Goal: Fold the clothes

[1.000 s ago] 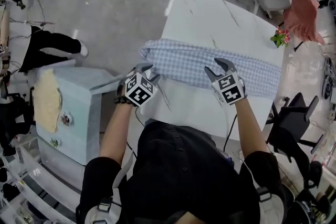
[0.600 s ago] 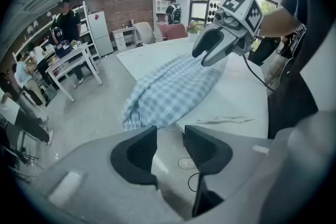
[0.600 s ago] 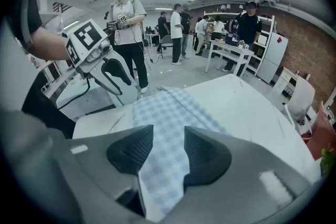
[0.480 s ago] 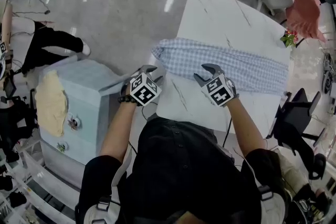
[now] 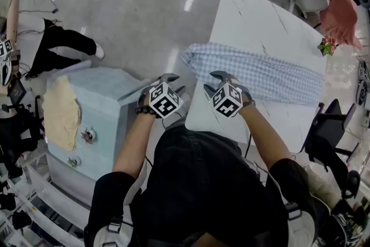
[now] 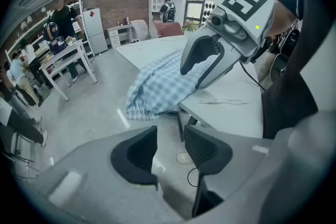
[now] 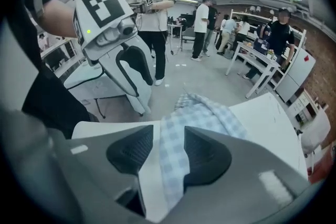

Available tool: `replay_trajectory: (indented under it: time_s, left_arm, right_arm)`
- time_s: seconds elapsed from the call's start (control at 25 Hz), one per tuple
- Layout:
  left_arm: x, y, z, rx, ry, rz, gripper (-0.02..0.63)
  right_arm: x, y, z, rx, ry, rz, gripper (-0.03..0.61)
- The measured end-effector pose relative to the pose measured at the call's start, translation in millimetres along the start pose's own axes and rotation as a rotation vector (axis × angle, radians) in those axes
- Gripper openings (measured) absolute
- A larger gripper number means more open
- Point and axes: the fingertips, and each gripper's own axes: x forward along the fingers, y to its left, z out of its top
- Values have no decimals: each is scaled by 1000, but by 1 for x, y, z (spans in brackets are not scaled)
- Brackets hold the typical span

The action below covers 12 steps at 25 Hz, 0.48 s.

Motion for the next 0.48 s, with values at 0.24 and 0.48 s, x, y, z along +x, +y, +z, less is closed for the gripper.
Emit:
replay_trajectory:
  time_s: [0.24,0.48]
  left_arm:
    - [-10,9,-17,-35,-8,8,173]
    - [-14,19,-33,-72,-18,14,173]
  right_arm:
    - [34,8,19,-76,46,22,187]
    - [40,-9,12,-29,102,-15,194]
